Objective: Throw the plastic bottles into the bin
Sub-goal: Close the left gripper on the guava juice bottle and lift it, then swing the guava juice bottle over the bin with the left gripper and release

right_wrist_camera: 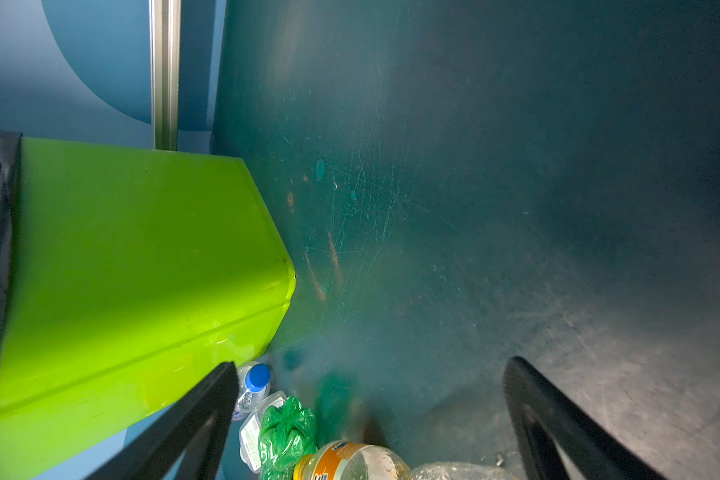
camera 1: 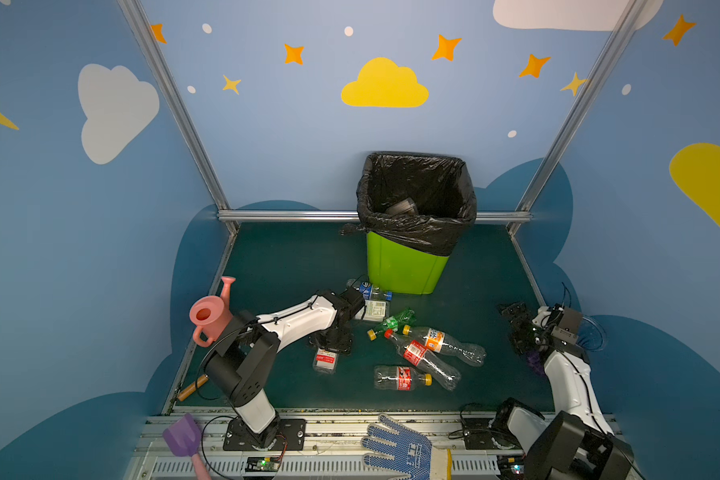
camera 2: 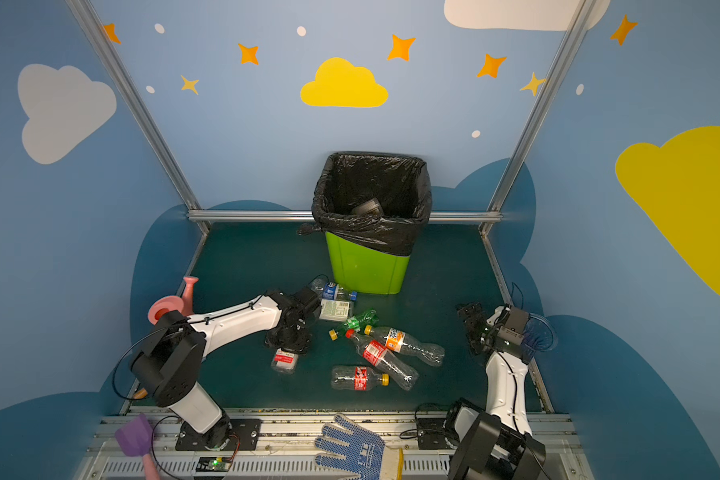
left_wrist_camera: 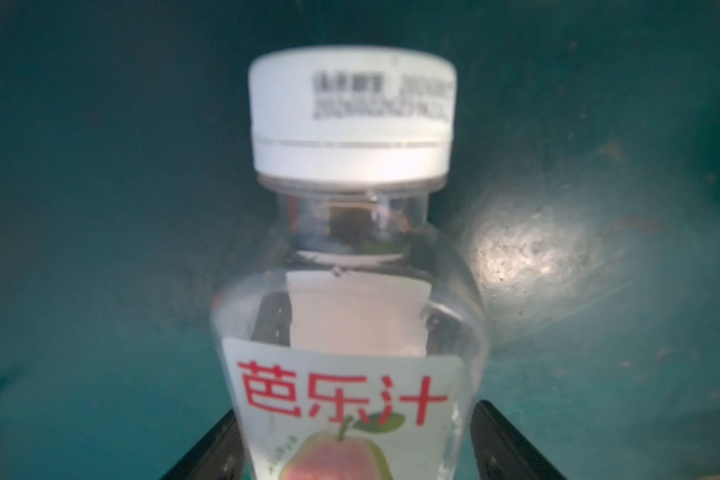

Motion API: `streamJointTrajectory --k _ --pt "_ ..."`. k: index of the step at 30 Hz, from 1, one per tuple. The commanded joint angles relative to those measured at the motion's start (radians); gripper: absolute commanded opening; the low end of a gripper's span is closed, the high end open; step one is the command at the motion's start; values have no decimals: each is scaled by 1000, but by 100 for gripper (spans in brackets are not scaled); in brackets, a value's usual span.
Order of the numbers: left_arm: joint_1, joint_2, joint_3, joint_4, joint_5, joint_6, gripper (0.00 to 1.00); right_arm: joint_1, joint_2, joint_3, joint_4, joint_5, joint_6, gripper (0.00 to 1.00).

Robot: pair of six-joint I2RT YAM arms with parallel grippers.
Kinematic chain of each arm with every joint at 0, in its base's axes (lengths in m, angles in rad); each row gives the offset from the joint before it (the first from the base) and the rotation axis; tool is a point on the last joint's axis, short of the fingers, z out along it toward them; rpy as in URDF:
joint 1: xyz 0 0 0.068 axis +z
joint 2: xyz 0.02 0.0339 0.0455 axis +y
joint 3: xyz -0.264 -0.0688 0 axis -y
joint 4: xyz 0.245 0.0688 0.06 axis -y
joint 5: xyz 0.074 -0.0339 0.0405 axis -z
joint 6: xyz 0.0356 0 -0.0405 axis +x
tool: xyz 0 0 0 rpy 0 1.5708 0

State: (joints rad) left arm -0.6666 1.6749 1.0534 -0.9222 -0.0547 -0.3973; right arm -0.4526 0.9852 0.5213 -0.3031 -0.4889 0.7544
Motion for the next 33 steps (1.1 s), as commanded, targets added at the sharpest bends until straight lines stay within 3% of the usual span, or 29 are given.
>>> streamJointTrajectory --k 1,11,16,22,27,33 --pt "5 27 27 -21 -7 12 87 -7 7 -4 10 -8 -10 98" --pt "29 53 30 -3 11 1 82 -14 21 -5 14 -11 -13 98" --pt "40 52 33 0 32 10 64 -12 28 -4 16 -12 -15 98" --pt "48 44 23 6 35 17 52 -17 30 -4 17 -16 -12 98" --pt "95 -112 41 9 1 12 47 -20 26 0 12 -16 -13 98" --pt "271 -392 280 12 -9 63 42 -19 27 18 20 -30 -4 98"
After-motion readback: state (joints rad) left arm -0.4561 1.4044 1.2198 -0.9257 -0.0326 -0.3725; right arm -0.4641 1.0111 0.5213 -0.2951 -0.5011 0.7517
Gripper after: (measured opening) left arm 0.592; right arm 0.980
